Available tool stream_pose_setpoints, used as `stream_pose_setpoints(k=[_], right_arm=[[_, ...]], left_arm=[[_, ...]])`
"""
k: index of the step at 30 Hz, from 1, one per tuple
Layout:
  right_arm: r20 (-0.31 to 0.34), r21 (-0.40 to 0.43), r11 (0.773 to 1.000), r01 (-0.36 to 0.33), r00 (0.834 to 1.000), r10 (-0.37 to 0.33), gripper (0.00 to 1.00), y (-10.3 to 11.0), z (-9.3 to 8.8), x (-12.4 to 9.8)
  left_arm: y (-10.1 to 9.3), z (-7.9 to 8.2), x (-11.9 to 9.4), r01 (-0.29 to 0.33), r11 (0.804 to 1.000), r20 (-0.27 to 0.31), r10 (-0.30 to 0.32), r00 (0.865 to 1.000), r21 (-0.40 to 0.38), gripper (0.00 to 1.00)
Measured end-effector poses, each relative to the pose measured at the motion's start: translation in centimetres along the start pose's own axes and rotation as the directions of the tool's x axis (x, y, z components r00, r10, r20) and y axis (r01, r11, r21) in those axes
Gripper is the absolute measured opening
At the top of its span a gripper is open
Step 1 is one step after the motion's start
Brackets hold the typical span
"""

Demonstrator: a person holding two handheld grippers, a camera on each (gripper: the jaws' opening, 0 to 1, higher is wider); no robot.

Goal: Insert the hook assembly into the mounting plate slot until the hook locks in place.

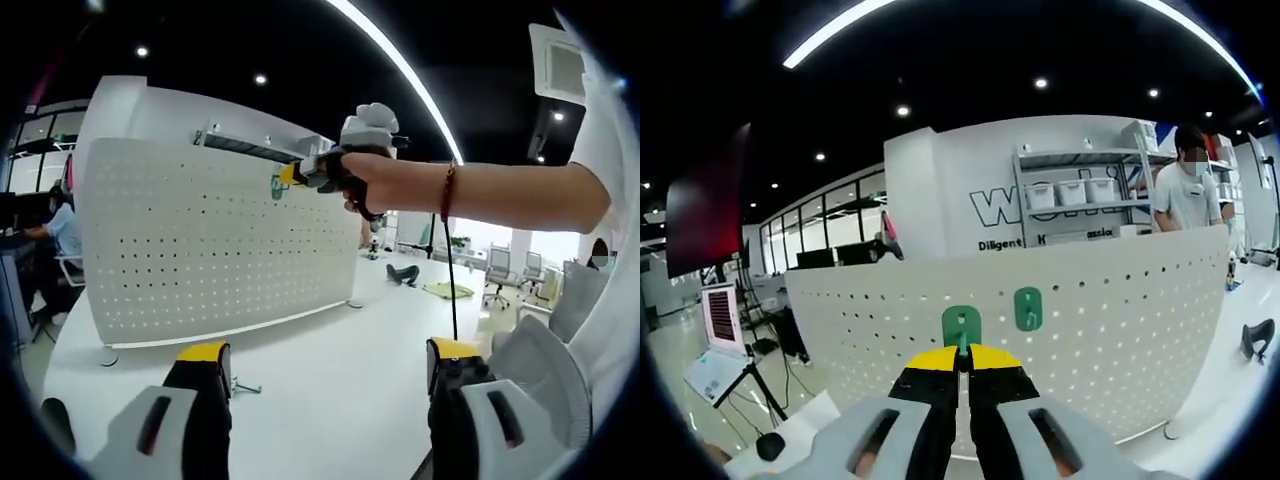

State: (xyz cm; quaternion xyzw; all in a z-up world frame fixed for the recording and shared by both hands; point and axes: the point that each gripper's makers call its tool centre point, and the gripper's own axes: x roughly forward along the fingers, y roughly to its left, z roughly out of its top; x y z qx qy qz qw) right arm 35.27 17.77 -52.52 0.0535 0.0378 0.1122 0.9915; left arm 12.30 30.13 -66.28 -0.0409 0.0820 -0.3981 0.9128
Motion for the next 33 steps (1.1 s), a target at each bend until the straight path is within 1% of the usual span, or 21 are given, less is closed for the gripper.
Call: stream_pose_setpoints(k=[7, 10, 12, 13, 15, 21, 33], right_arm=[[0.000, -0.008, 1.000, 0.025, 1.000, -0.025, 0.01, -0.4, 0.1, 0.8], [-0.001, -0.013, 0.999, 0.033, 0.999, -0.033, 0.01, -0.5, 0.1, 1.2], [-0.001, -0.007, 0.999, 0.037, 0.999, -0.037, 0.01, -0.7, 0.1, 1.4], [-0.004, -0.005, 0.999, 0.039, 0.999, -0.039, 0.01, -0.8, 0.0, 1.8], [-0.012, -0.007, 0.999, 0.038, 0.999, -0.038, 0.01, -0.8, -0.1, 2.1], [-0.020, -0.038, 0.998, 0.045, 0.999, -0.045, 0.01, -0.8, -0.1, 2.7], [0.002, -0.026, 0.997, 0.068, 0.998, -0.068, 0.01, -0.9, 0.6, 3.9]], left_arm=[[0.4, 0.0, -0.1, -0.009, 1.000, 0.010, 0.009, 1.000, -0.016, 0.82], [0.4, -0.4, 0.0, -0.007, 1.000, -0.009, 0.007, 1.000, -0.013, 0.82], [0.4, -0.4, -0.1, -0.007, 1.000, -0.007, 0.007, 1.000, -0.012, 0.82], [0.5, -0.4, -0.1, -0.008, 1.000, -0.001, 0.008, 1.000, -0.022, 0.81], [0.7, -0.6, -0.1, -0.013, 1.000, -0.012, 0.013, 1.000, -0.023, 0.81], [1.2, -0.2, -0.2, -0.023, 1.000, -0.002, 0.023, 1.000, -0.019, 0.81], [2.0, -0.7, -0.9, -0.043, 0.999, -0.006, 0.043, 0.999, -0.029, 0.81]])
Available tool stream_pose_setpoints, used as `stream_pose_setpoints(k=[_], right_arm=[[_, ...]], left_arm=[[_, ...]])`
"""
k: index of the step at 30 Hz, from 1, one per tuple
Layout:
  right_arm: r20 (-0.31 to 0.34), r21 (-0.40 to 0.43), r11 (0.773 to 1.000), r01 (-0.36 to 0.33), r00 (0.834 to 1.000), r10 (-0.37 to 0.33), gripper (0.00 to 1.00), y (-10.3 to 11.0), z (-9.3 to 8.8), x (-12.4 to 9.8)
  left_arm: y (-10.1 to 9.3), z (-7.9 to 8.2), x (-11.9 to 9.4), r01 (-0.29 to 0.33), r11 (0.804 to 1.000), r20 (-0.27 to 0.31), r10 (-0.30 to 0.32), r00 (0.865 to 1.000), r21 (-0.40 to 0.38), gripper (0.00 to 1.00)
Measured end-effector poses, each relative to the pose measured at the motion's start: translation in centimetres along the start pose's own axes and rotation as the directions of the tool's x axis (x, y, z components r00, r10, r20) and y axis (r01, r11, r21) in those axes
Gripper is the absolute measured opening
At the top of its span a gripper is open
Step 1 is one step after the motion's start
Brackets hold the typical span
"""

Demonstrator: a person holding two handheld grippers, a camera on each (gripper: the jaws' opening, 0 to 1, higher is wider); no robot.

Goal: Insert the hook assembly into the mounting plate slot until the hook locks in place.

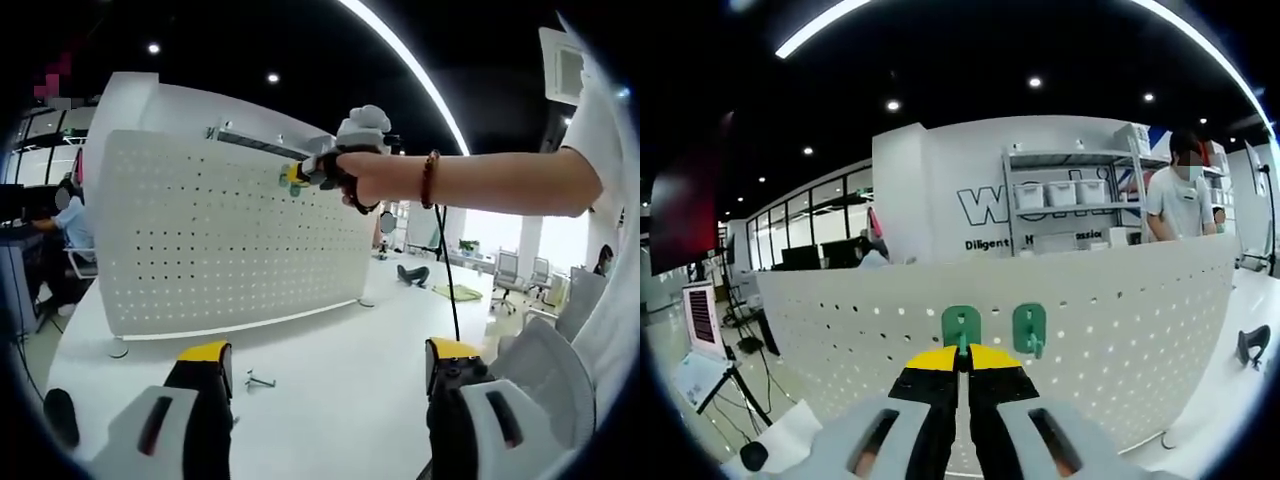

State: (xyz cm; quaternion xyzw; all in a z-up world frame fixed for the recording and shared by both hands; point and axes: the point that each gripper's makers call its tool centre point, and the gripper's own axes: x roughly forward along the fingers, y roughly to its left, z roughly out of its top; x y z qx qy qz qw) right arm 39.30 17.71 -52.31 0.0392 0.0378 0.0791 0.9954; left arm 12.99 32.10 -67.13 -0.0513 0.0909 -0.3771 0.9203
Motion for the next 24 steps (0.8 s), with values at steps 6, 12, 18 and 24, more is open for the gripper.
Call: stream_pose_setpoints(k=[6, 12, 18, 24], right_arm=[[0.014, 0.004, 1.000, 0.011, 1.000, -0.011, 0.01, 0.0, 0.1, 0.4], [0.016, -0.017, 1.000, 0.023, 1.000, -0.023, 0.01, 0.1, 0.1, 0.7], [0.004, -0.016, 0.999, 0.032, 0.999, -0.032, 0.01, -0.3, -0.3, 1.0], [0.004, -0.019, 0.999, 0.039, 0.999, -0.039, 0.01, -0.4, -0.4, 1.2]], left_arm=[[0.1, -0.2, -0.1, -0.002, 1.000, -0.003, 0.002, 1.000, -0.006, 0.81], [0.3, -0.2, 0.0, -0.003, 1.000, -0.003, 0.003, 1.000, -0.005, 0.80], [0.1, -0.1, 0.1, 0.009, 1.000, -0.005, -0.009, 1.000, 0.004, 0.80], [-0.1, -0.1, 0.2, 0.020, 1.000, -0.003, -0.020, 1.000, 0.005, 0.80]])
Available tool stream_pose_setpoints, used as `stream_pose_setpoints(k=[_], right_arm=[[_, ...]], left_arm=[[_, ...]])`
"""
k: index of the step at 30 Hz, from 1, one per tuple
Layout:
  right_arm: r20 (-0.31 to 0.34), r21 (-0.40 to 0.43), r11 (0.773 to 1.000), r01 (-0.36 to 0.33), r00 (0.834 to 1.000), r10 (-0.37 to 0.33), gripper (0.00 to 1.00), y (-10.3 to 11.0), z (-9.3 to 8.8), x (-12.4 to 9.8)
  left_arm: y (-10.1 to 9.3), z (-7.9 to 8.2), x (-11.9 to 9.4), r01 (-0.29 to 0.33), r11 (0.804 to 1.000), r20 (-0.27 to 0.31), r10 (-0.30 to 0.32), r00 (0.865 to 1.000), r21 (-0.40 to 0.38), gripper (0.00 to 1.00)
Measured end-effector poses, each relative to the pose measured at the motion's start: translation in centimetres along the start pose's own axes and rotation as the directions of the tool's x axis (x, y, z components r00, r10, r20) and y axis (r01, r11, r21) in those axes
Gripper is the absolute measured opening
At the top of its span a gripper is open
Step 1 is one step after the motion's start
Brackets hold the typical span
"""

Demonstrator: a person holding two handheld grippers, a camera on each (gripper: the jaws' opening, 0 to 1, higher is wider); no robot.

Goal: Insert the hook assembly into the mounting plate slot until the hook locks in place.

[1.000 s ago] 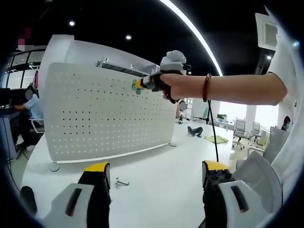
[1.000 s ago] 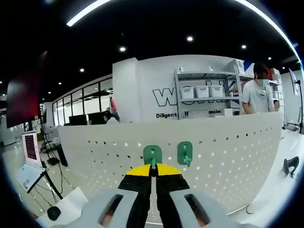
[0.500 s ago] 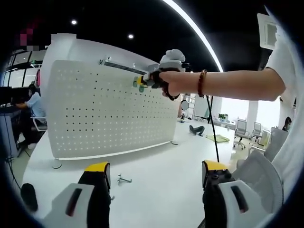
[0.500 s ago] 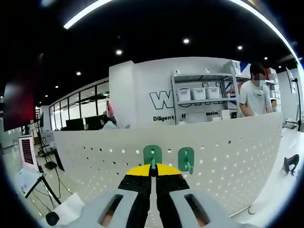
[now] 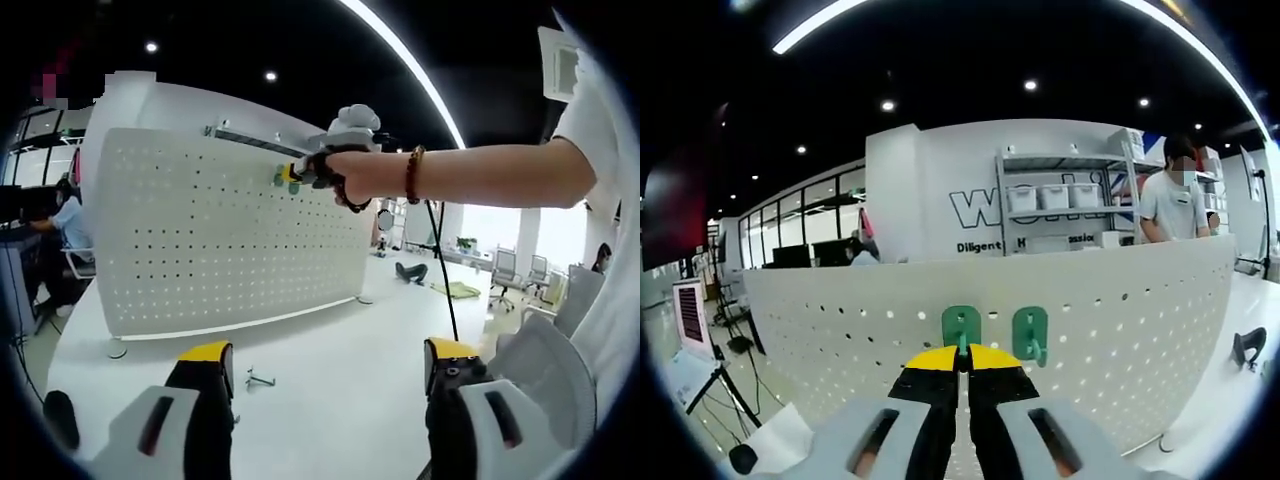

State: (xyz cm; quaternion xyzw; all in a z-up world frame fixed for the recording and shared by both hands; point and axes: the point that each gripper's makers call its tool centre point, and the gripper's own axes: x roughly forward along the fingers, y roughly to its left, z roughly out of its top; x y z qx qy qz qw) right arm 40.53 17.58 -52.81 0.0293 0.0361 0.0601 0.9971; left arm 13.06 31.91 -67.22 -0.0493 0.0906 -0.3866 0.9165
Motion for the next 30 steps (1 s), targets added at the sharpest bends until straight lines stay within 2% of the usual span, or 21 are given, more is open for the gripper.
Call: stream_pose_setpoints(k=[13, 17, 19, 30], right_arm=[[-0.009, -0.010, 1.000, 0.000, 1.000, -0.001, 0.01, 0.2, -0.2, 0.8], [-0.011, -0.014, 1.000, -0.005, 1.000, 0.005, 0.01, 0.3, -0.3, 1.1], [-0.010, 0.004, 1.000, -0.002, 1.000, 0.002, 0.01, 0.2, -0.3, 1.3], [-0.017, -0.003, 1.000, 0.016, 1.000, -0.016, 0.01, 0.3, -0.3, 1.3]], left_arm=[[-0.3, 0.0, 0.2, 0.019, 1.000, 0.000, -0.019, 1.000, 0.004, 0.80], [-0.4, 0.3, 0.2, 0.024, 1.000, 0.016, -0.024, 1.000, -0.002, 0.80], [-0.3, 0.2, 0.2, 0.024, 1.000, 0.012, -0.024, 1.000, 0.001, 0.80], [-0.6, 0.2, 0.5, 0.036, 0.999, 0.013, -0.036, 0.999, -0.008, 0.80]])
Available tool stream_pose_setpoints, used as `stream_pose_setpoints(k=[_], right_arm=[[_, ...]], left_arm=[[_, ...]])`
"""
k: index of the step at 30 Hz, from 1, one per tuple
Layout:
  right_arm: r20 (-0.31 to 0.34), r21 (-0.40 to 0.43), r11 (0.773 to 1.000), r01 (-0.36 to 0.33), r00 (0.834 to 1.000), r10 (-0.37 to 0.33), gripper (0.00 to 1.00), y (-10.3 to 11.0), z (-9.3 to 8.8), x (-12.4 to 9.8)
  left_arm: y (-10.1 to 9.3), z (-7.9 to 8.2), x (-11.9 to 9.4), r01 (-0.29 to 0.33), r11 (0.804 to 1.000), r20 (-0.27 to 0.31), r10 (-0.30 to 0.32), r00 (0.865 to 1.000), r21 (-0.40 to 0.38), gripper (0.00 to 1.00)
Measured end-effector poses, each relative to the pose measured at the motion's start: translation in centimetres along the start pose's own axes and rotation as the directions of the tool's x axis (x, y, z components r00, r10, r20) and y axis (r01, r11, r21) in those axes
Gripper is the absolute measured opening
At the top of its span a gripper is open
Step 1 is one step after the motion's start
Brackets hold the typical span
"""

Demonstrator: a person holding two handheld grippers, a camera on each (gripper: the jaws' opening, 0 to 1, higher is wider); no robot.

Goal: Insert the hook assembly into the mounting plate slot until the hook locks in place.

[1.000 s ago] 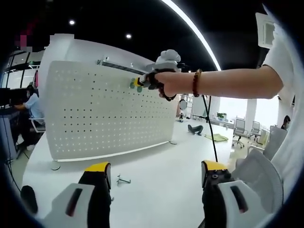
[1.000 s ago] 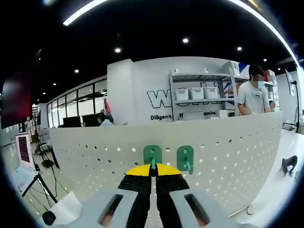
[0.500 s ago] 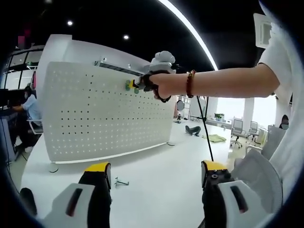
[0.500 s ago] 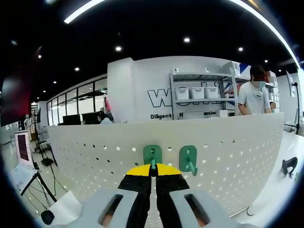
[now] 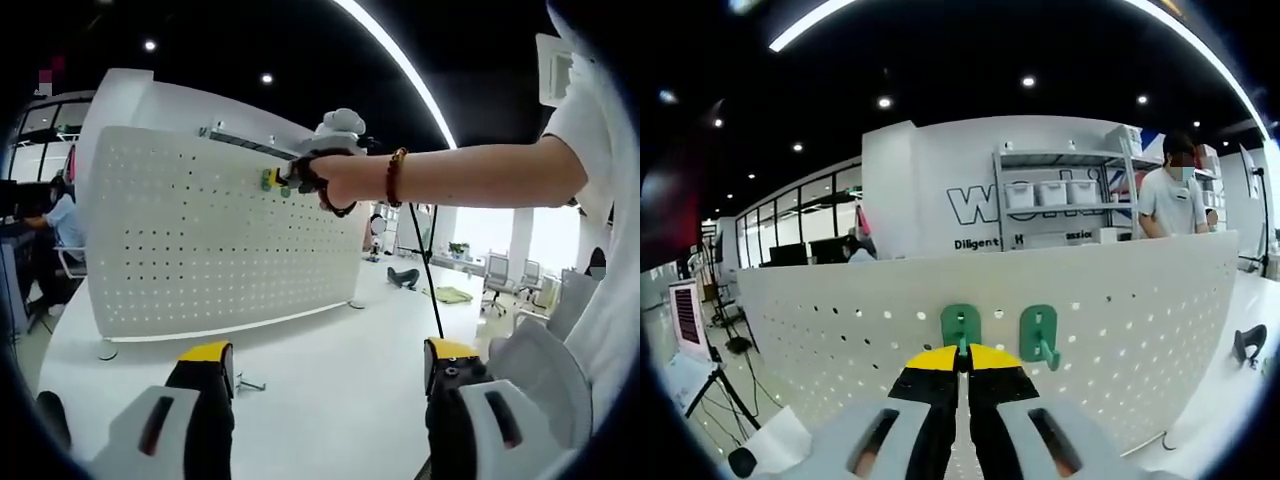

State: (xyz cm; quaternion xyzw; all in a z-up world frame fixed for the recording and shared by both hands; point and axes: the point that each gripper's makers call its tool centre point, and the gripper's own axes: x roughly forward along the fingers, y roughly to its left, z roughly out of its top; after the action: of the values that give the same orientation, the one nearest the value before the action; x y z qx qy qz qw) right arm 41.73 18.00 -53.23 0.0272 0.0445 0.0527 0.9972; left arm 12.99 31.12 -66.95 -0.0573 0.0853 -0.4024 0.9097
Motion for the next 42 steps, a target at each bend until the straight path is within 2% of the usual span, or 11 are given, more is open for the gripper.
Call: stream_pose_setpoints(k=[5, 8, 11, 16, 25, 33, 42], right_arm=[[-0.013, -0.056, 0.998, 0.009, 1.000, -0.010, 0.01, 0.13, -0.07, -0.11], [-0.021, -0.122, 0.992, 0.012, 1.000, -0.014, 0.01, 0.22, -0.02, -0.09], [-0.036, -0.080, 0.997, 0.013, 0.999, -0.015, 0.01, 0.06, -0.08, -0.03], [-0.055, -0.071, 0.997, 0.005, 0.998, -0.009, 0.01, 0.04, -0.18, -0.05], [-0.045, -0.160, 0.987, -0.007, 0.999, 0.000, 0.02, 0.27, 0.19, -0.07], [-0.058, -0.167, 0.986, -0.011, 0.998, 0.002, 0.05, 0.10, -0.01, -0.05], [-0.027, -0.181, 0.983, -0.019, 1.000, 0.014, 0.03, 0.44, 0.67, 0.33]], left_arm=[[-0.11, -0.02, 0.04, 0.003, 1.000, -0.002, -0.003, 1.000, 0.001, 0.80], [-0.07, -0.17, -0.03, 0.000, 1.000, -0.004, 0.000, 1.000, -0.002, 0.80], [-0.09, -0.28, -0.07, 0.001, 1.000, -0.006, -0.001, 1.000, -0.005, 0.80], [-0.06, -0.14, -0.06, 0.001, 1.000, -0.005, -0.001, 1.000, -0.002, 0.80], [-0.07, -0.23, -0.04, -0.002, 1.000, -0.010, 0.002, 1.000, -0.003, 0.79], [-0.36, -0.22, 0.15, 0.007, 1.000, -0.013, -0.007, 1.000, 0.000, 0.79], [-0.34, -0.27, 0.14, 0.007, 1.000, -0.019, -0.007, 1.000, 0.003, 0.79]])
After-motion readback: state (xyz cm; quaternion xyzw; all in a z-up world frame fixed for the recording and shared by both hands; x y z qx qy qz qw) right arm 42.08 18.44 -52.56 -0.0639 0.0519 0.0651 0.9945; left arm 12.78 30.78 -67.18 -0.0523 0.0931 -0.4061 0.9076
